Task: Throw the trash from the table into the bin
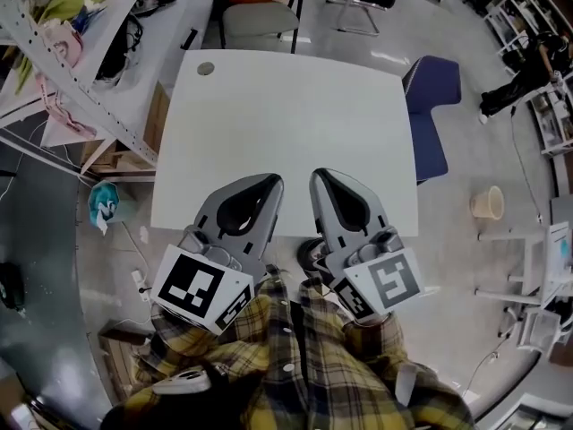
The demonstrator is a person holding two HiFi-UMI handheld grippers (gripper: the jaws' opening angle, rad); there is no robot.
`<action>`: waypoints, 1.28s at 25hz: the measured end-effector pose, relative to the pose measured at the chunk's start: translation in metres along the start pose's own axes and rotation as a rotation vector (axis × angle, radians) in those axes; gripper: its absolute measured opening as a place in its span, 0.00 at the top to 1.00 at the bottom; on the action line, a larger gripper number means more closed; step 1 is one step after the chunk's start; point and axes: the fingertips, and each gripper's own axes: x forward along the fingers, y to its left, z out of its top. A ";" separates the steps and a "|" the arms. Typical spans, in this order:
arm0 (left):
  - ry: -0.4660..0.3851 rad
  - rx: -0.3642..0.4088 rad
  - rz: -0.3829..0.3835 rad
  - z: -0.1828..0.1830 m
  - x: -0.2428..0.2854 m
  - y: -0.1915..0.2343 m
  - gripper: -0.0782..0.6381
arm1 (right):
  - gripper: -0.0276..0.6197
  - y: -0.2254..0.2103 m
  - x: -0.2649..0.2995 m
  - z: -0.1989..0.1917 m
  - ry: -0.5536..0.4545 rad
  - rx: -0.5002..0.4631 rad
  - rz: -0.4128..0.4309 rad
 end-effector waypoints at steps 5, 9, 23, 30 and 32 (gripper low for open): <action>-0.007 0.001 0.007 0.002 -0.007 0.011 0.88 | 0.96 0.010 0.011 -0.001 0.005 -0.021 0.010; -0.008 -0.001 0.010 0.002 -0.010 0.017 0.88 | 0.96 0.015 0.016 -0.002 0.011 -0.025 0.012; -0.012 0.007 -0.002 0.002 -0.016 0.015 0.88 | 0.96 0.021 0.013 -0.003 0.016 -0.033 0.006; -0.005 -0.017 -0.022 -0.002 -0.010 0.009 0.88 | 0.96 0.022 0.008 -0.002 0.016 -0.047 0.008; -0.006 -0.033 -0.030 0.001 -0.006 0.010 0.88 | 0.96 0.021 0.006 -0.001 0.018 -0.049 0.007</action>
